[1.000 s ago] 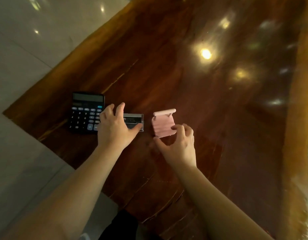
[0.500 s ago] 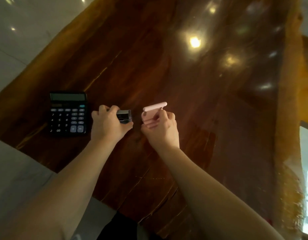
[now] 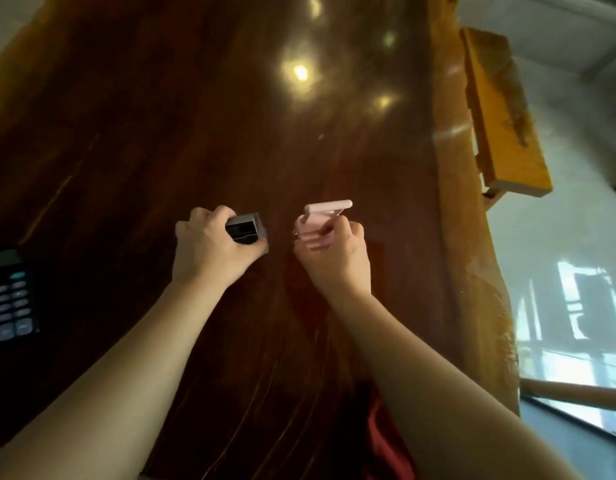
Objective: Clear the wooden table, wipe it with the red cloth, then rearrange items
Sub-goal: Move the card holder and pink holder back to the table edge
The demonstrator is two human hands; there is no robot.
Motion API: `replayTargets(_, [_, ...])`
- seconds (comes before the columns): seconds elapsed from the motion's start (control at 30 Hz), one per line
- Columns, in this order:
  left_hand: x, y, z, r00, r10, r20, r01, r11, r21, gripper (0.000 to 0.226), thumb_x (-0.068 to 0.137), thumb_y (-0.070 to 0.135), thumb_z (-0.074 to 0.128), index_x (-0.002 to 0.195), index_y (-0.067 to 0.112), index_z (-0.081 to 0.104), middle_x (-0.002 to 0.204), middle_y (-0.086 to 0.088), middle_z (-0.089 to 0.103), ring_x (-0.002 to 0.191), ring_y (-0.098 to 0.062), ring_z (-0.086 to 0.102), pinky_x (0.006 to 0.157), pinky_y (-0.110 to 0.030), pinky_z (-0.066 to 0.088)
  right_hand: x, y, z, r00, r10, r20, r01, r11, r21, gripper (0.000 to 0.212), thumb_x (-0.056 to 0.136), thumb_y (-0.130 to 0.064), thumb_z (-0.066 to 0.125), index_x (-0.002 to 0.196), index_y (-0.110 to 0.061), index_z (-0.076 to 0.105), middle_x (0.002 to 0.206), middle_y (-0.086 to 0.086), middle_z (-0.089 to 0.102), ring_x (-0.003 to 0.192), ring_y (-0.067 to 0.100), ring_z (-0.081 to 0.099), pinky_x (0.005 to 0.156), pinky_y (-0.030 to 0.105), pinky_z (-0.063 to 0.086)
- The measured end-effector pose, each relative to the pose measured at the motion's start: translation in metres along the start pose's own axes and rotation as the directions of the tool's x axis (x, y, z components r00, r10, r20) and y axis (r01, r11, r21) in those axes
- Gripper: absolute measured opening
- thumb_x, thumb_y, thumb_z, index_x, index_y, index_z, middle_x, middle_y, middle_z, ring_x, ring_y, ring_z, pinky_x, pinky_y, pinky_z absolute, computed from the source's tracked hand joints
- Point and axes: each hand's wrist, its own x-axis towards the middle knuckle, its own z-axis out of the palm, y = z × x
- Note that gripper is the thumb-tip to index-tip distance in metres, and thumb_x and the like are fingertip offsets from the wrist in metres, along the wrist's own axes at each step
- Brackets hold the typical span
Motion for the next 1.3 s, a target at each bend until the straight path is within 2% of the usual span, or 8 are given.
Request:
replayTargets(0.1, [0.004,0.045,0.022,0.994,0.094,0.057,-0.094,0.996,-0.003,0.063,0.062,0.067,0.076,0.108,0.026,0.062,0.107,-0.005,0.054,0.106,-0.034,0.048,0.068,-0.037,0.038,0.012,0.03,-0.036,0.996,0.057,-0.063,-0.058,0.998,-0.014,0.042,0.074,-0.051,0.071,0.101,-0.026,0.051,0.113,-0.004,0.047,0.102,0.023,0.058,0.081,0.045,0.056])
replayTargets(0.3, [0.004,0.13,0.068,0.963,0.228,0.144,-0.231,0.973,0.002,0.063,0.063,0.069,0.073,0.109,0.027,0.061,0.11,-0.005,0.053,0.106,-0.031,0.046,0.07,-0.036,0.038,0.028,0.086,-0.094,0.971,0.164,-0.173,-0.165,0.986,0.006,0.048,0.07,-0.05,0.07,0.107,-0.023,0.054,0.113,-0.002,0.049,0.101,0.025,0.058,0.085,0.043,0.053])
replayTargets(0.53, [-0.003,0.203,0.119,0.918,0.342,0.202,-0.355,0.935,0.028,0.066,0.063,0.071,0.071,0.11,0.026,0.061,0.109,-0.004,0.053,0.105,-0.03,0.045,0.07,-0.035,0.042,0.044,0.149,-0.136,0.934,0.234,-0.27,-0.249,0.968,-0.022,0.063,0.075,-0.055,0.075,0.126,-0.025,0.052,0.129,0.001,0.053,0.112,0.022,0.056,0.088,0.043,0.057])
replayTargets(0.87, [-0.021,0.249,0.168,0.889,0.354,0.291,-0.392,0.916,0.085,0.072,0.068,0.076,0.065,0.118,0.024,0.059,0.115,-0.006,0.051,0.111,-0.031,0.042,0.069,-0.037,0.043,0.056,0.196,-0.148,0.895,0.309,-0.323,-0.337,0.941,-0.036,0.068,0.078,-0.057,0.078,0.132,-0.025,0.051,0.138,0.003,0.053,0.114,0.021,0.057,0.084,0.035,0.055])
replayTargets(0.97, [-0.023,0.253,0.176,0.89,0.35,0.294,-0.392,0.915,0.099,0.076,0.066,0.077,0.063,0.12,0.023,0.058,0.116,-0.006,0.05,0.111,-0.032,0.042,0.069,-0.038,0.041,0.057,0.198,-0.148,0.894,0.33,-0.302,-0.35,0.937,-0.01,0.067,0.079,-0.058,0.076,0.132,-0.025,0.05,0.137,0.003,0.052,0.115,0.021,0.057,0.087,0.04,0.059])
replayTargets(1.17, [-0.028,0.246,0.185,0.892,0.356,0.279,-0.397,0.911,0.106,0.071,0.071,0.071,0.067,0.121,0.022,0.06,0.117,-0.007,0.05,0.111,-0.032,0.041,0.078,-0.044,0.051,0.059,0.199,-0.148,0.896,0.326,-0.301,-0.347,0.938,-0.018,0.066,0.08,-0.061,0.074,0.131,-0.026,0.051,0.135,0.002,0.055,0.114,0.022,0.058,0.088,0.042,0.059])
replayTargets(1.23, [-0.03,0.242,0.186,0.888,0.37,0.272,-0.407,0.909,0.094,0.071,0.073,0.066,0.071,0.127,0.022,0.058,0.121,-0.007,0.049,0.113,-0.031,0.041,0.08,-0.044,0.052,0.055,0.197,-0.147,0.899,0.323,-0.294,-0.345,0.938,-0.025,0.067,0.079,-0.064,0.073,0.13,-0.027,0.05,0.14,0.003,0.053,0.117,0.023,0.057,0.09,0.043,0.058])
replayTargets(1.3, [-0.03,0.238,0.184,0.887,0.376,0.27,-0.41,0.908,0.082,0.084,0.071,0.068,0.073,0.138,0.024,0.05,0.129,-0.007,0.047,0.117,-0.031,0.042,0.079,-0.042,0.049,0.049,0.196,-0.148,0.892,0.346,-0.291,-0.366,0.93,-0.016,0.072,0.077,-0.067,0.073,0.132,-0.027,0.048,0.148,0.004,0.047,0.126,0.027,0.053,0.096,0.049,0.055])
